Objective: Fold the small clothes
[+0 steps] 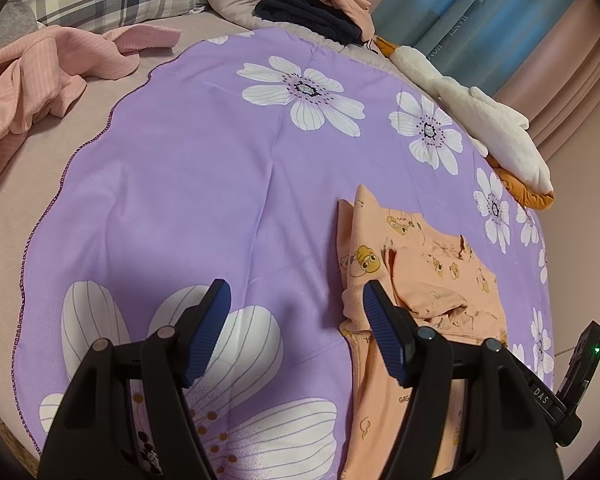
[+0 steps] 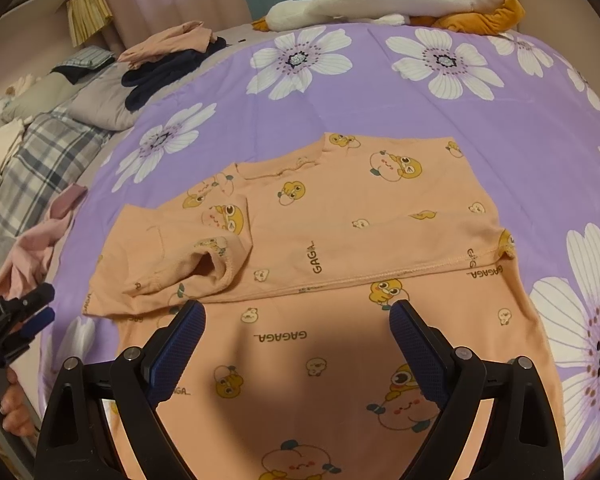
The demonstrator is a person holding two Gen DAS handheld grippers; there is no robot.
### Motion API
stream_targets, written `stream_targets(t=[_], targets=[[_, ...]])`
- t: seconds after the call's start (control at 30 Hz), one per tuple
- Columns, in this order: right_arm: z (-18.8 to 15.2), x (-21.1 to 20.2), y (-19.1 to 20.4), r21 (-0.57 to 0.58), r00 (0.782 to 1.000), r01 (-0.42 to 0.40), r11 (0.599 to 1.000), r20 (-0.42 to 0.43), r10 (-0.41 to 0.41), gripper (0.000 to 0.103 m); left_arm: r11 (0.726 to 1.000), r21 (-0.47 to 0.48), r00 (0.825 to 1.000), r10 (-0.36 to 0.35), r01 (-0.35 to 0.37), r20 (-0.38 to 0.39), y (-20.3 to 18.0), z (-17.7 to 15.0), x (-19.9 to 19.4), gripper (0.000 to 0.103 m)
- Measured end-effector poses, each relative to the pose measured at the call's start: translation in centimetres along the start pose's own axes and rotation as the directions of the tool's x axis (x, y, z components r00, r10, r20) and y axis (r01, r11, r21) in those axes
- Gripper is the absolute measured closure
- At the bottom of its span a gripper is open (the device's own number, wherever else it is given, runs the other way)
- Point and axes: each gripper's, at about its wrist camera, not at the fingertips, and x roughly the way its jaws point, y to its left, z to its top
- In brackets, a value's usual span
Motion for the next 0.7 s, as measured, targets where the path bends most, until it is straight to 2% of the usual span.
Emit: stream_targets(t=[0.37,0.63,0.7], targets=[[0.3,-0.1,0.3,-0.022,1.000,0.001,1.000,0.014,-0.001,0.010,1.000,0.003,1.000,0.014,-0.014,-0.007,0.3,-0.1,0.3,0.037],[1.8,-1.2,2.0,-0.071,0.997,-0.048,0.996,0.064,0.052,0.010,0.999,0.004,0.999,0.034,-0.034,-0.014,0.5,0.1,0.4,0.038],[2.2,-1.4,2.6,-0.091,0.995,-0.063,0.994,0.076,0.070,0.015,0.999,0.002,0.999,0.035,-0.035,-0.014,0.6,0.1,0.3,0.038]])
